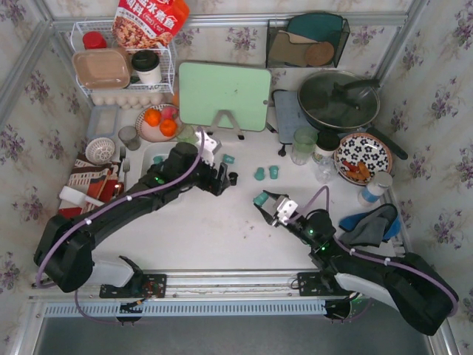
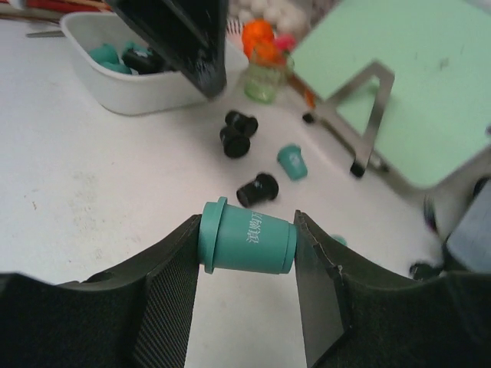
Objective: Mix the coffee capsules in the storage basket
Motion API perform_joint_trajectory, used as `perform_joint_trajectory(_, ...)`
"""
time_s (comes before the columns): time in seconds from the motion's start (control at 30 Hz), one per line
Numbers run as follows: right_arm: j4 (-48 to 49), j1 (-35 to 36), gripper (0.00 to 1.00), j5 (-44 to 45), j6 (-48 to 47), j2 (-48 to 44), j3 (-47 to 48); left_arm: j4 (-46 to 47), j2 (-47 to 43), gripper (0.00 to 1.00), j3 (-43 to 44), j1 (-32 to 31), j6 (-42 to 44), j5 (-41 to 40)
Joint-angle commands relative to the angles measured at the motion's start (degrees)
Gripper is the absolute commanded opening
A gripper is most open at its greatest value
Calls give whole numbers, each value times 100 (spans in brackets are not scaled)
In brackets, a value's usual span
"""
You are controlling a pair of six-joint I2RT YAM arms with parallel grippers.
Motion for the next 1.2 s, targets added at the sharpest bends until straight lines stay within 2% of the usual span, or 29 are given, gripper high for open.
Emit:
perform_joint_trajectory(0.0,1727,198,24,-476,-1312,233,-226,-1,-43,90,74,-335,191,888)
perform_joint_trajectory(0.2,2121,445,26,-281,-2135,500,-395,260,-40,88,47,-848,249,1262)
perform_joint_trajectory(0.37,1826,604,26,-244,-2548,515,-382,811,-57,85,26,-1141,107,1529)
perform_joint_trajectory(0.57,1487,737,26,-116,-2765,435,-363,1027,37,79,162,-1363,88,1554)
perform_joint_trajectory(0.77,1346,773,26,-113,-2755,351,-354,1012,457,67,303,-1458,38,1678)
perform_joint_trajectory(1.07,1268,780,27,-152,-2676,237,-354,1333,635,56,304,-1552,-117,1636)
perform_joint_trajectory(1.17,1267,790,29,-131,-2627,236,-354,1427,672,48,280,-1570,-189,1587)
